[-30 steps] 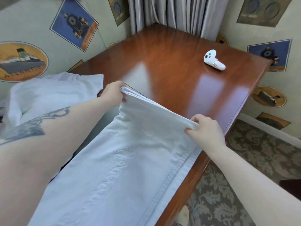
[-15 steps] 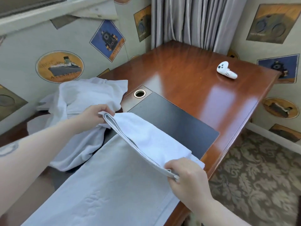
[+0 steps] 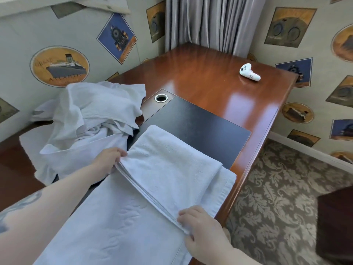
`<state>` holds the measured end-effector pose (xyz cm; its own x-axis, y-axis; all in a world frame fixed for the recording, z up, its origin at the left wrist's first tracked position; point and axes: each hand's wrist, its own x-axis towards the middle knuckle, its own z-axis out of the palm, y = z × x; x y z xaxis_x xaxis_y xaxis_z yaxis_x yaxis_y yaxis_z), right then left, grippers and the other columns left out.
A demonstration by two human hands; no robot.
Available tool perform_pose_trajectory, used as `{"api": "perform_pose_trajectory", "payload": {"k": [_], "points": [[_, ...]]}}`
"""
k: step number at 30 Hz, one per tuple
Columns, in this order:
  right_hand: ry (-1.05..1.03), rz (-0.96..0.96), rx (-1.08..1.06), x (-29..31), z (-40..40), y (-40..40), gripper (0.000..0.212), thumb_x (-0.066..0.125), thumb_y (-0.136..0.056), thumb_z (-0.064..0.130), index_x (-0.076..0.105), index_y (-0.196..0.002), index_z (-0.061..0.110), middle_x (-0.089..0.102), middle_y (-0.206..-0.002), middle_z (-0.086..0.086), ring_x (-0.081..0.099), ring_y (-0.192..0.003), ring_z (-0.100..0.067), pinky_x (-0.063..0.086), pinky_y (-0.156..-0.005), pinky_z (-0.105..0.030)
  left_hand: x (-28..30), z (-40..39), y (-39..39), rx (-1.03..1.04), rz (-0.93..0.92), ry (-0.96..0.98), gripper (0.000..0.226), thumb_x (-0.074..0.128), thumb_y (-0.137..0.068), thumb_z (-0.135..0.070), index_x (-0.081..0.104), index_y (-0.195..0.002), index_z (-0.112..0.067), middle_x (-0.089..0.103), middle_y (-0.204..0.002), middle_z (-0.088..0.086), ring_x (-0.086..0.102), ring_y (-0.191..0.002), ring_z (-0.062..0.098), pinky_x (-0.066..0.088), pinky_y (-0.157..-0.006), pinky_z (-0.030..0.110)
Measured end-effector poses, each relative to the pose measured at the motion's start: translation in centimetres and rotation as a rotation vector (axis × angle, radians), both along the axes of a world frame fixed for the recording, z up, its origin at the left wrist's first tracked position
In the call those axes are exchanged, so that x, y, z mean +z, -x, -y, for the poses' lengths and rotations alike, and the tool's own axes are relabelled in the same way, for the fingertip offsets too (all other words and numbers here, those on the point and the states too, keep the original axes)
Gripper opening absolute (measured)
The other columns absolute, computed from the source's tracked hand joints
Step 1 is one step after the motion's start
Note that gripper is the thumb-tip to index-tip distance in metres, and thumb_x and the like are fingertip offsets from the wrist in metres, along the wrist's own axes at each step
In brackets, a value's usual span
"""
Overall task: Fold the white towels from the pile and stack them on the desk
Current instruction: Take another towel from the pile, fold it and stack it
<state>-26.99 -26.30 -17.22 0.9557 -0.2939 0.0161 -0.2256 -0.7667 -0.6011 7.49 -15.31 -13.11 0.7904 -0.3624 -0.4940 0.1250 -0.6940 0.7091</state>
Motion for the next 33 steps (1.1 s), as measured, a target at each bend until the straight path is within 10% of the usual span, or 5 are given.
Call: {"api": "perform_pose_trajectory", "payload": {"k": [9,15,21,27,33], "points": [[-0.863,-0.053,-1.048,1.2,4.9,-4.5,0.03,0.064,-0.089,0.046,0.059,-0.088,0.016,0.067,-0.071,-0.001,0.061,-0.049,-0.014,0.044,-0.039,-0.024,-1.9,0.4,2.7,-0.25,0.426,-0.257,0.04,0.05,-0.088,0.0,0.048,-0.125,-0.015,0.047,-0.128,0.008,0.051,-0.091,0.028,0.04,-0.071,0.032],[-0.71,-0.139,-1.059,0.6,7.7,-4.5,0.041,0.065,-0.091,0.037,0.045,-0.063,0.014,0.048,-0.061,-0.003,0.047,-0.058,-0.023,0.034,-0.057,-0.031,-1.2,2.1,4.2,-0.417,0.526,-0.596,0.047,0.048,-0.087,0.005,0.037,-0.131,-0.007,0.036,-0.126,0.015,0.051,-0.087,0.032,0.043,-0.071,0.037],[-0.034,0.213,-0.921,1.2,6.2,-6.3,0.037,0.068,-0.083,0.017,0.053,-0.116,0.021,0.055,-0.119,0.009,0.051,-0.112,-0.019,0.035,-0.094,-0.034,-2.1,5.4,6.3,-0.603,0.931,-0.514,0.07,0.043,-0.093,-0.011,0.01,-0.155,-0.015,0.007,-0.163,0.005,0.006,-0.15,0.023,0.005,-0.12,0.037],[0.336,-0.296,-0.292,-1.7,7.2,-9.1,0.063,0.014,-0.103,0.05,-0.014,-0.155,0.027,-0.025,-0.161,0.004,-0.035,-0.142,-0.02,-0.022,-0.116,-0.046,-6.4,8.8,13.2,-0.816,0.818,-0.351,0.065,0.018,-0.098,-0.051,-0.018,-0.15,-0.035,-0.03,-0.155,-0.014,-0.024,-0.147,0.015,-0.018,-0.117,0.042],[0.319,-0.232,-0.384,-3.0,7.7,-8.6,0.069,0.023,-0.096,0.058,0.022,-0.156,0.024,0.012,-0.164,-0.005,0.008,-0.151,-0.029,0.005,-0.117,-0.056,-7.0,9.0,12.3,-0.797,0.873,-0.33,0.068,0.014,-0.093,-0.057,-0.006,-0.155,-0.036,-0.015,-0.161,-0.014,-0.019,-0.148,0.012,-0.011,-0.119,0.041]]}}
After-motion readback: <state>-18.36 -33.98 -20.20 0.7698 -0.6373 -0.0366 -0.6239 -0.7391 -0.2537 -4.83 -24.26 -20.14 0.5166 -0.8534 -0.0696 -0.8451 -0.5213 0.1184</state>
